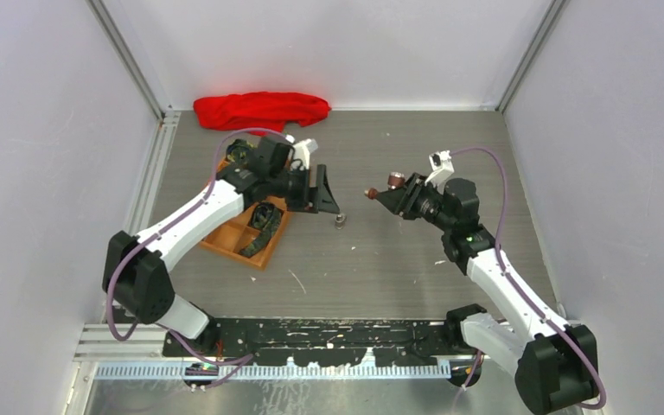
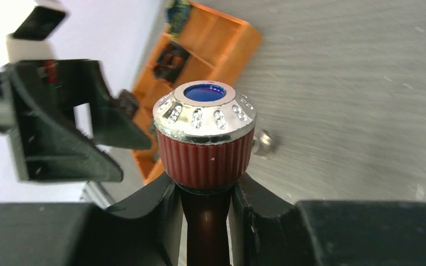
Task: Install the water faucets
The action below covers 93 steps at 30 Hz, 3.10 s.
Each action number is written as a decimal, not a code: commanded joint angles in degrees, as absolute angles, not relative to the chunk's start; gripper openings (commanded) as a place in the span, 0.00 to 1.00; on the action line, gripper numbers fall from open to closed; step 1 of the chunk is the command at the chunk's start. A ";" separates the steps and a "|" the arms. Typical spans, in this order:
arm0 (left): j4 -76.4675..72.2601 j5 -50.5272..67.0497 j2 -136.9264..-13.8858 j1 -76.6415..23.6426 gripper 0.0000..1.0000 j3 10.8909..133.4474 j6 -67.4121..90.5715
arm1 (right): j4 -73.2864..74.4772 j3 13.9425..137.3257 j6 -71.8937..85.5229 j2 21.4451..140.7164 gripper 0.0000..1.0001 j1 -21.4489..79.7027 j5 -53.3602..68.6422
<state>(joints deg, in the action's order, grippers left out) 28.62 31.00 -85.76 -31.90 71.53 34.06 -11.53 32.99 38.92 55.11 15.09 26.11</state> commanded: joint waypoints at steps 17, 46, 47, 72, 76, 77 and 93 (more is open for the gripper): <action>41.34 0.86 -108.13 -44.55 0.79 88.49 21.59 | 12.44 38.28 26.90 45.97 0.00 14.71 -2.24; 50.43 5.03 -127.20 -44.83 0.33 107.01 10.18 | 12.01 36.93 28.28 46.56 0.00 14.73 -0.72; 50.67 5.35 -127.18 -44.79 0.26 107.31 10.36 | 11.84 36.94 28.09 46.52 0.00 14.75 -0.25; 24.82 62.02 -94.53 -20.53 0.00 85.06 49.65 | -28.31 27.34 -4.91 38.92 0.00 38.86 14.06; 18.88 71.22 -92.88 -18.02 0.00 82.76 58.12 | -22.95 31.77 -18.13 41.55 0.00 48.27 3.90; 18.45 71.31 -91.58 -17.86 0.00 82.28 58.54 | -22.48 32.34 -21.99 42.42 0.00 50.59 1.05; 41.31 82.32 -89.10 -15.03 0.00 81.41 38.24 | -36.32 34.80 -51.72 52.24 0.00 71.09 -28.50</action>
<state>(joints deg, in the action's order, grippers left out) 36.23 77.30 -91.59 -15.44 81.67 42.92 -29.45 32.82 -48.82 53.15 71.02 -25.89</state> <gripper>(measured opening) 0.295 0.360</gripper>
